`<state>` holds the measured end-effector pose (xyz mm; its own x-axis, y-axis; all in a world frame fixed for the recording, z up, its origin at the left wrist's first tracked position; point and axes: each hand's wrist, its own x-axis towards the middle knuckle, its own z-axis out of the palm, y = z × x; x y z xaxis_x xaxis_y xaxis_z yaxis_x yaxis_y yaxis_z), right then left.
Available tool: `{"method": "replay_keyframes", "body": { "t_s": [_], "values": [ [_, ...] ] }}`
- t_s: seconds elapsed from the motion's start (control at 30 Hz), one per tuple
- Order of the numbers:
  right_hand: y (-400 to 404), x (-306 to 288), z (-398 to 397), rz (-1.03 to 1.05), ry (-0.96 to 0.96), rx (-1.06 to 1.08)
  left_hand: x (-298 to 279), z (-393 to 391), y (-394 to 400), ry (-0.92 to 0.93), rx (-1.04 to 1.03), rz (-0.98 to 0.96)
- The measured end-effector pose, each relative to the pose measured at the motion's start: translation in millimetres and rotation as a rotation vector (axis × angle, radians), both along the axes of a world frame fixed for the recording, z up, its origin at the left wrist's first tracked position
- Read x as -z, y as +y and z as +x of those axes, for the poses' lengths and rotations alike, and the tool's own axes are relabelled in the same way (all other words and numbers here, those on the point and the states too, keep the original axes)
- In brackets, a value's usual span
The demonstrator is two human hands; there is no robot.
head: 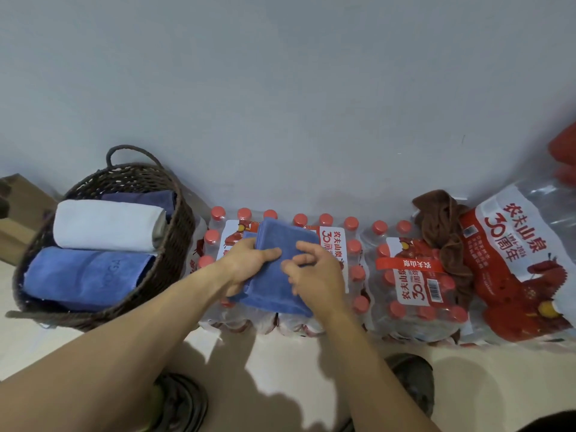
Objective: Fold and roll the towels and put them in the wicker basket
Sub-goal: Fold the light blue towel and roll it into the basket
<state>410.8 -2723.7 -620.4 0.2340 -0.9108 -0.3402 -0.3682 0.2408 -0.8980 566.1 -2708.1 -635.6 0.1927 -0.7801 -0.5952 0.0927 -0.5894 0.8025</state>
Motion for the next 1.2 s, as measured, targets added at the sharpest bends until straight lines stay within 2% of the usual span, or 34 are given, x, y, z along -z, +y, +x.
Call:
{"method": "replay_keyframes", "body": {
  "t_s": [0.07,0.17,0.3,0.37,0.43,0.5,0.73,0.83,0.93,1.0,1.07,1.13,1.2],
  "values": [
    [-1.3,6.3,-7.7,-0.123,0.215,0.08,8.4,7.9,2.6,-0.131,0.007,0.028],
    [3.9,18.7,-12.6,-0.112,0.373,-0.01,17.6,16.8,2.5,-0.313,0.075,0.018],
    [10.6,30.2,-11.1,-0.042,0.419,-0.052,16.5,29.2,3.0,-0.839,0.318,-0.028],
    [9.3,33.1,-11.8,-0.009,0.44,-0.026,15.3,32.5,4.0,-0.976,0.354,0.045],
    [6.4,34.4,-12.9,0.024,0.479,-0.044,12.2,34.0,5.1,-0.962,0.407,0.199],
    [3.3,35.3,-15.5,0.057,0.469,-0.052,8.0,33.4,5.6,-0.873,0.498,0.322],
    [-2.6,32.8,-37.6,0.356,0.265,-0.001,4.4,15.4,-5.1,-0.784,0.393,0.259],
    [-3.8,30.2,-54.7,0.377,0.249,0.022,5.8,-2.0,-15.4,-0.801,0.397,0.116],
    [-2.7,25.8,-76.0,0.271,0.242,0.147,8.5,-26.7,-27.5,-0.707,0.35,-0.084],
    [1.7,22.0,-90.9,0.29,0.178,0.19,13.2,-44.7,-35.8,-0.67,0.337,-0.223],
    [11.3,13.7,-102.0,0.549,0.03,0.075,21.0,-57.3,-43.2,-0.69,0.324,-0.334],
    [16.7,5.4,-112.1,0.731,0.062,-0.201,28.4,-61.6,-50.0,-0.847,0.32,-0.394],
    [11.2,5.5,-118.8,0.625,0.121,-0.311,28.1,-62.5,-51.2,-1.069,0.251,-0.487]
  ]
}}
